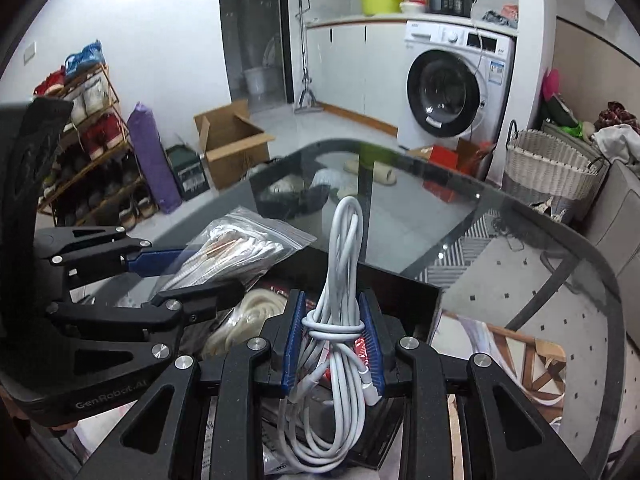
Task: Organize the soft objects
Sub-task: 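Place the cable bag into the box with left tool while right drops the coil in, then move the left tool to the printed packets while the right tool approaches the white foam sheet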
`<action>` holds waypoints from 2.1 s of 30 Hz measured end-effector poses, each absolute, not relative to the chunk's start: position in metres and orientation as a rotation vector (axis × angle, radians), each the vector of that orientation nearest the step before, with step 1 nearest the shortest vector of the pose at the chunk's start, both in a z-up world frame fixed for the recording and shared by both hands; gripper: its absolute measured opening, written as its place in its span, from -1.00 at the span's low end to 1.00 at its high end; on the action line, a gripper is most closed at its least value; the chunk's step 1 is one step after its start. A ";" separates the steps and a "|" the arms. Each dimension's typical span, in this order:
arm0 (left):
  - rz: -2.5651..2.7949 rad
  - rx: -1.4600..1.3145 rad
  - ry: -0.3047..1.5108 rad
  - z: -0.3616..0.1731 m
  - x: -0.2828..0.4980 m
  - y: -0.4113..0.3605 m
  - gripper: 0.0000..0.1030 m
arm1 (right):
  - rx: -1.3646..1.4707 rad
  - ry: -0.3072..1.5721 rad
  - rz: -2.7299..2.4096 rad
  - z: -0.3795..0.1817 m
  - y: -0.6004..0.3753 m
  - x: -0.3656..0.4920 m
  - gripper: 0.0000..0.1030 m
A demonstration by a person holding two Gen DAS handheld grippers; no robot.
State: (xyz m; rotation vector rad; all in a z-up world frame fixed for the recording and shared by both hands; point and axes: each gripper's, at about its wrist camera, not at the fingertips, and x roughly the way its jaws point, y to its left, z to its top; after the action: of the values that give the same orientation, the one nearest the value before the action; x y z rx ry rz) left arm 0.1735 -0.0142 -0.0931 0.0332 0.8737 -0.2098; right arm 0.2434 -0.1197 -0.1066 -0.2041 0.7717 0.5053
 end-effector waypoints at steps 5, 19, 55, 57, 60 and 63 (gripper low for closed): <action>-0.236 0.022 0.938 -0.100 0.172 -0.016 -0.36 | -0.234 0.853 0.524 -0.119 -0.114 0.247 -0.46; -0.219 0.020 0.920 -0.098 0.178 -0.012 -0.29 | -0.261 0.868 0.551 -0.121 -0.110 0.248 -0.42; -0.381 0.155 1.115 -0.119 0.100 -0.048 0.65 | 0.038 1.196 0.374 -0.150 -0.195 0.187 0.15; -0.382 0.172 1.128 -0.125 0.099 -0.052 0.65 | 0.023 1.205 0.375 -0.157 -0.193 0.186 0.20; -0.391 0.191 1.145 -0.132 0.099 -0.057 0.65 | -0.020 1.189 0.381 -0.154 -0.198 0.182 0.21; -0.393 0.198 1.160 -0.139 0.100 -0.061 0.65 | -0.030 1.192 0.375 -0.153 -0.208 0.177 0.21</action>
State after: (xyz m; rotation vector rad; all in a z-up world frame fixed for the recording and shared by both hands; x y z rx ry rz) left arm 0.1000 -0.0608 -0.1386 0.1985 1.1599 -0.3925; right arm 0.1774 -0.2080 -0.1531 -0.0301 1.1915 0.3745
